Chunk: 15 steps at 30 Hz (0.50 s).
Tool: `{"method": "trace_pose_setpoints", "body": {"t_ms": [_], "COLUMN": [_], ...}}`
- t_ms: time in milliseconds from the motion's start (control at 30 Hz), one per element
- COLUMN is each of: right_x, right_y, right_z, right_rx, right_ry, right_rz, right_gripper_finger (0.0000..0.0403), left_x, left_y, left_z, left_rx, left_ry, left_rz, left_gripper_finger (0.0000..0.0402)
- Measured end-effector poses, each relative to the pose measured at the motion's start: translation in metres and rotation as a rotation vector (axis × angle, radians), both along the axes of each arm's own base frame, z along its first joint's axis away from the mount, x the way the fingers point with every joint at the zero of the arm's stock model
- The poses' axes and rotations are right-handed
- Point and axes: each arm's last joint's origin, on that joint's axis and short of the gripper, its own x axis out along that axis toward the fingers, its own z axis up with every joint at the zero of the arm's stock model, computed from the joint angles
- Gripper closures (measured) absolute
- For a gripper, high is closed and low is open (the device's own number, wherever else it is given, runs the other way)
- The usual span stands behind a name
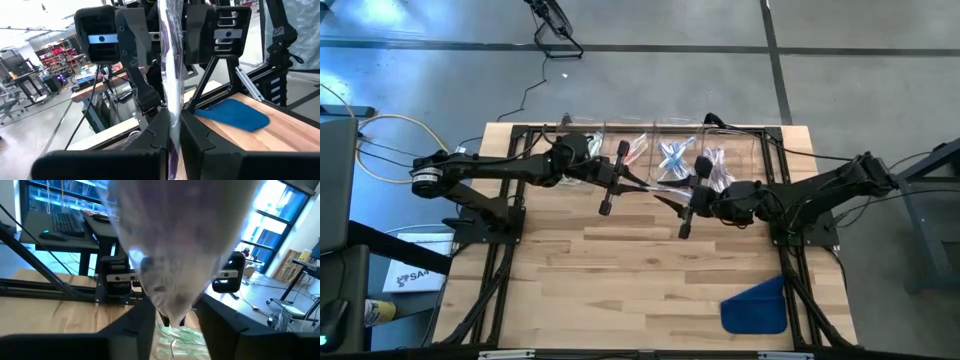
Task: Pick & Place Toothbrushes
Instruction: Put the violet toothbrush into the right transparent bin
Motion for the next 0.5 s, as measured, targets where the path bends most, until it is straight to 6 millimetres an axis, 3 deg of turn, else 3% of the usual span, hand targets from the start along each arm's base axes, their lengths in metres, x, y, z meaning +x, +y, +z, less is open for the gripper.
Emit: {"method": "trace_pose_setpoints", "body": {"t_ms": [233,500], "right_x": [0.0001,-0.0003], "right_y": [0.0006,0.0005], "right_z": [-0.0004,-0.0036], "right_rx": [-0.026,-0.003], "right_ry": [0.012,0.041], "right_rz": [0.022,0.021], "right_gripper_finger": [0.0379,0.0389], "left_x": [0.0000,0.0002], "left_y": [0.0000,0.0001], "left_z": [-0.0003,-0.0022], "left_rx": [0.000,-0.003], "left_ry": [0.002,0.017], "left_rz": [0.000,0.001], "left_gripper_finger": [0.0387,0.0380]}}
